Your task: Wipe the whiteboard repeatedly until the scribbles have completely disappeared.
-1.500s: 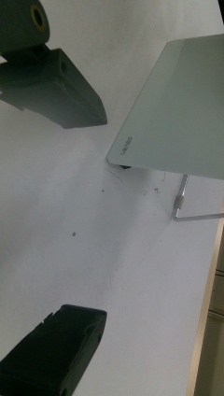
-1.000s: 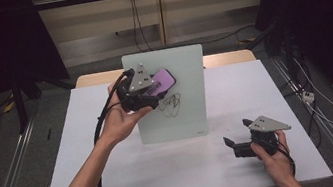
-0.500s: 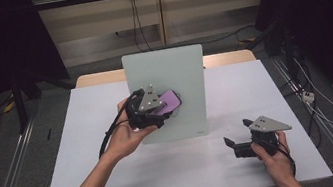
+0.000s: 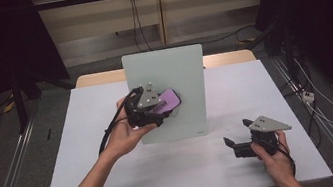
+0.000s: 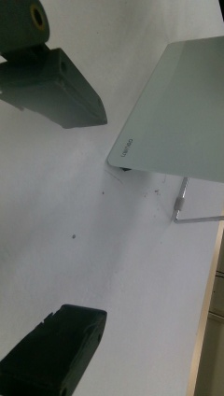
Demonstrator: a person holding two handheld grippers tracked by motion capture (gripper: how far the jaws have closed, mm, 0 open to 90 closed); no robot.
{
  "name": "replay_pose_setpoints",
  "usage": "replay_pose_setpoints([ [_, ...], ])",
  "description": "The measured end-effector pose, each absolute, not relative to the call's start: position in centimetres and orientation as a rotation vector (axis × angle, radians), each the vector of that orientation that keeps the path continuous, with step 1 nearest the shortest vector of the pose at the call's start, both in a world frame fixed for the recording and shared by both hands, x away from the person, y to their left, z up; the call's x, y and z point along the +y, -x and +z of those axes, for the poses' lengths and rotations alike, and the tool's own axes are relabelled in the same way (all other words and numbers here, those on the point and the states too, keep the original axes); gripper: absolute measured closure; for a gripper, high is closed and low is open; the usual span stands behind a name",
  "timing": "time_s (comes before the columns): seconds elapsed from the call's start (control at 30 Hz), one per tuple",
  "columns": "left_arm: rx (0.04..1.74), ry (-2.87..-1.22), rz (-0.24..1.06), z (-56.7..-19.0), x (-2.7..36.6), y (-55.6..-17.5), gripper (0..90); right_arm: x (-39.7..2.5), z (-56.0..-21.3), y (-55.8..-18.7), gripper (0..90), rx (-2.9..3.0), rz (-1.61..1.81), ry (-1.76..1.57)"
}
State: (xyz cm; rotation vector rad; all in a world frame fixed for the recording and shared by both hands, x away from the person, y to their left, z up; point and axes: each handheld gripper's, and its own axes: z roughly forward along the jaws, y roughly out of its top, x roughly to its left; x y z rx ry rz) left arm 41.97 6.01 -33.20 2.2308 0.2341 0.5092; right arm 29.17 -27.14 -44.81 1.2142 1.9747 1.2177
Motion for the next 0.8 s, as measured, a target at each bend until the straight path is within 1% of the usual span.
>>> replay_pose_setpoints([
  [0.3, 0.265, -2.168, 0.55, -30.5, 5.9, -43.0, 41.1, -27.1, -44.8, -29.2, 6.3, 1.978, 1.217, -1.213],
  [0.57, 0.233, -2.2, 0.567, -31.6, 4.9, -42.4, 41.1, -27.0, -44.8, -29.1, 6.3, 1.978, 1.217, -1.214],
  [0.8, 0.197, -2.244, 0.537, -33.4, 3.8, -41.7, 41.1, -27.1, -44.8, -29.1, 6.4, 1.976, 1.218, -1.211],
])
